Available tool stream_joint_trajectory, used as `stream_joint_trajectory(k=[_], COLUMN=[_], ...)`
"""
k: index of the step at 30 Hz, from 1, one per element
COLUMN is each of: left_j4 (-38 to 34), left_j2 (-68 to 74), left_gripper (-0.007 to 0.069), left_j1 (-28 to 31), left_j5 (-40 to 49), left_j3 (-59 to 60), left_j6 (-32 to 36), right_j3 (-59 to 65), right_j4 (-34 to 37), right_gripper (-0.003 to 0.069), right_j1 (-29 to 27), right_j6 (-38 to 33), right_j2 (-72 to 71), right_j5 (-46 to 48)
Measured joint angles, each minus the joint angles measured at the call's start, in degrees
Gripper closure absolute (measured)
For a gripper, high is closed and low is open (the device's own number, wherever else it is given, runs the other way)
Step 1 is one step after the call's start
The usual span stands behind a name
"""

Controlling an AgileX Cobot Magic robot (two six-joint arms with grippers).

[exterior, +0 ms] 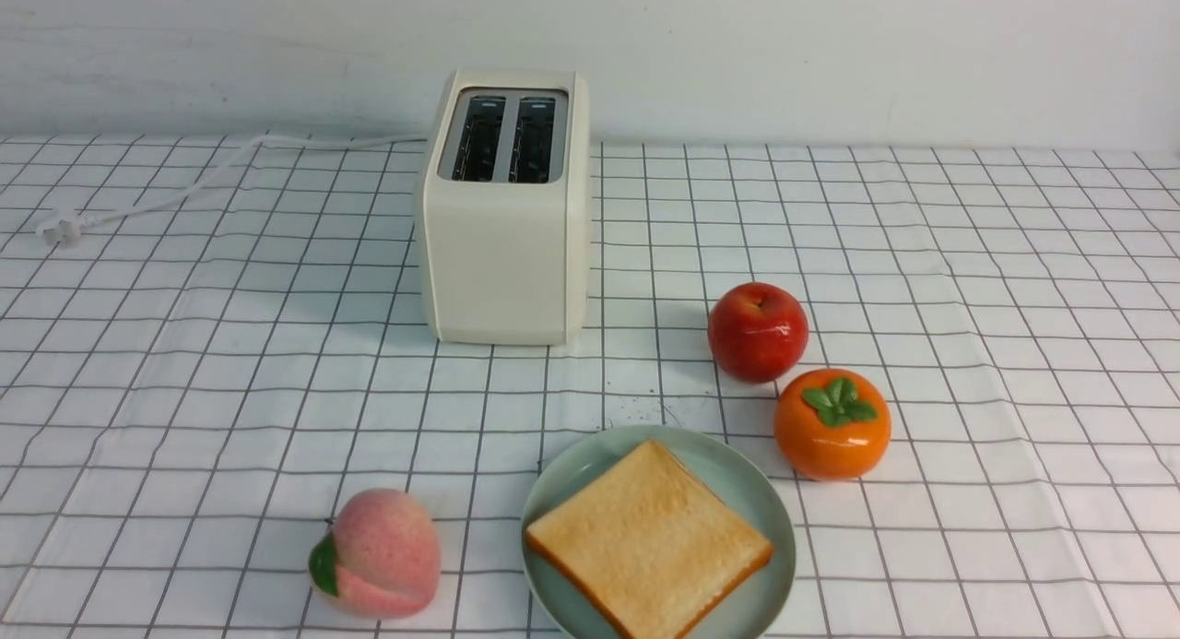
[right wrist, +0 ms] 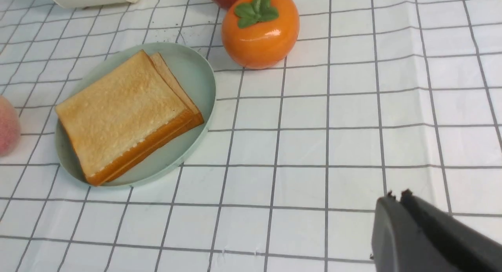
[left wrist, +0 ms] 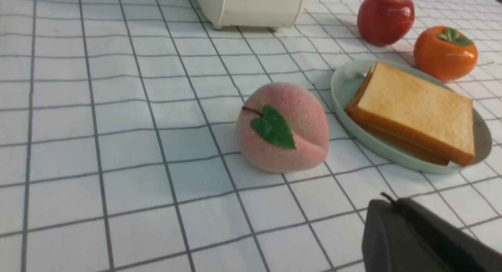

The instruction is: Take toasted bread from bread machine on white checkered table place on plate.

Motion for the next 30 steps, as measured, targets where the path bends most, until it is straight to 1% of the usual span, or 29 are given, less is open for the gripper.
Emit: stream_joint_trajectory(k=[1,4,7,9,10,12,13,16,18,23,27,30], left_j4=[0.00,0.00,0.00,0.00,0.00,0.00,0.00,0.00,0.00,0.00,-0.06,-0.06], left_j2=[0.00,0.00,0.00,0.00,0.00,0.00,0.00,0.00,0.00,0.00,0.00,0.00], left_gripper=[0.0638,0.0638,0.0638,0.0638,0.0638,0.0638,0.0638,0.0638,0.0638,0.0637,0.0635,0.0634], left_j1=[0.00,0.00,0.00,0.00,0.00,0.00,0.00,0.00,0.00,0.00,0.00,0.00], left_j5=[0.42,0.69,0.73,0.75,0.75,0.80,0.80,0.80,0.86,0.98,0.98,0.98], left_j3=[0.00,0.00,0.00,0.00,0.00,0.00,0.00,0.00,0.00,0.18,0.18,0.18], left_j6=[0.00,0.00,0.00,0.00,0.00,0.00,0.00,0.00,0.00,0.00,0.00,0.00], right_j3=[0.33,0.59,1.14,3.60,4.28,11.51,12.07,20.78,23.29,23.62,23.29,23.24], right_j4=[-0.14,-3.65,-4.48,-4.73,-4.73,-5.34,-5.39,-6.58,-7.25,-7.49,-5.22,-4.82], right_gripper=[0.0652,0.0648,0.0648,0.0648,0.0648,0.0657,0.0658,0.0672,0.0673,0.0673,0.0673,0.0673], right_j1=[0.00,-0.13,-1.49,-4.21,-5.01,-8.25,-8.25,-9.81,-9.89,-10.29,-10.29,-10.29], right_j6=[0.00,-0.36,-0.93,-1.31,-1.29,-1.65,-1.65,-3.32,-3.69,-3.91,-3.92,-3.92], right_j2=[0.00,-1.10,-2.96,-5.09,-5.51,-9.03,-9.30,-13.56,-14.32,-14.49,-14.49,-14.49], right_j5=[-0.80,-1.91,-4.53,-10.77,-11.96,-20.00,-20.44,-26.27,-26.23,-23.00,-21.57,-21.38])
